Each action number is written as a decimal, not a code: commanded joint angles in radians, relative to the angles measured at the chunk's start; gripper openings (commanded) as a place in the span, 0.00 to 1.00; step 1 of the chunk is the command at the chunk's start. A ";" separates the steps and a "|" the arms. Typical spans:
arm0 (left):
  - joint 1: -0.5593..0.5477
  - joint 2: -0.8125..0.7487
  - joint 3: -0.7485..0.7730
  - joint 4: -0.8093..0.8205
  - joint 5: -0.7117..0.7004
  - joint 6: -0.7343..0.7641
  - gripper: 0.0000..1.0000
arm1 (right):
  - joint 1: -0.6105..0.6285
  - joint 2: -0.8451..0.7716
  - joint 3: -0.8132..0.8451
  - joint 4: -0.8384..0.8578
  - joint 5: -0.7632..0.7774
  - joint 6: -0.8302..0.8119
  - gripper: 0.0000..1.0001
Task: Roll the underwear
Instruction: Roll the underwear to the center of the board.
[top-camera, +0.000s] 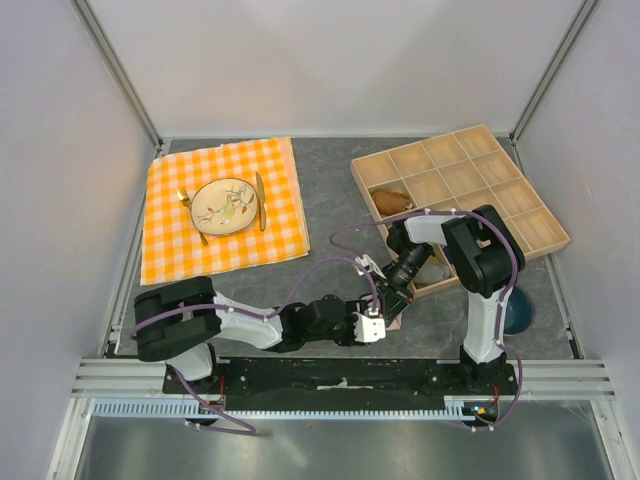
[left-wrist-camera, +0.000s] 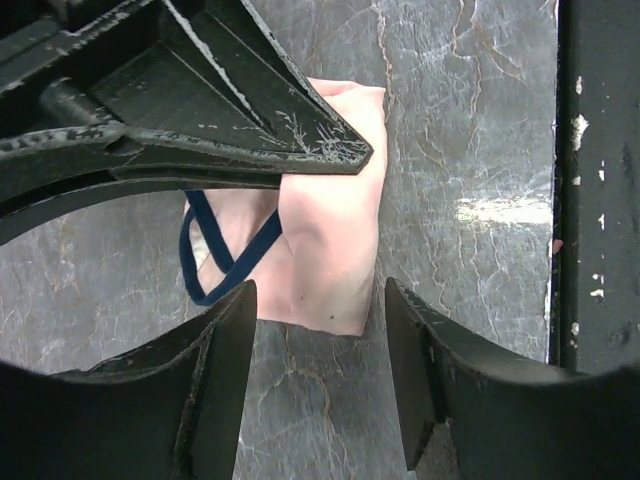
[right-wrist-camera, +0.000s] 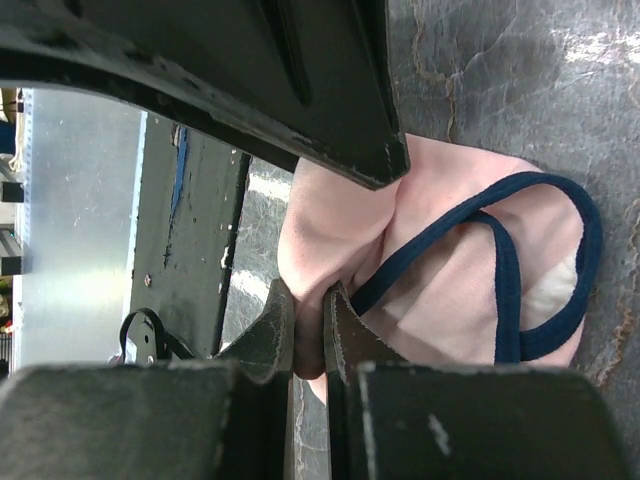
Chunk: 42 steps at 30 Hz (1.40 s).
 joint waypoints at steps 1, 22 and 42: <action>-0.010 0.057 0.063 -0.010 -0.004 0.072 0.59 | -0.004 0.019 0.014 0.014 0.002 -0.027 0.08; 0.177 -0.007 0.020 -0.375 0.220 -0.739 0.02 | -0.044 -0.362 0.075 0.341 0.253 0.324 0.51; 0.493 0.413 0.284 -0.514 0.743 -0.914 0.04 | 0.314 -0.760 -0.420 0.649 0.415 0.017 0.68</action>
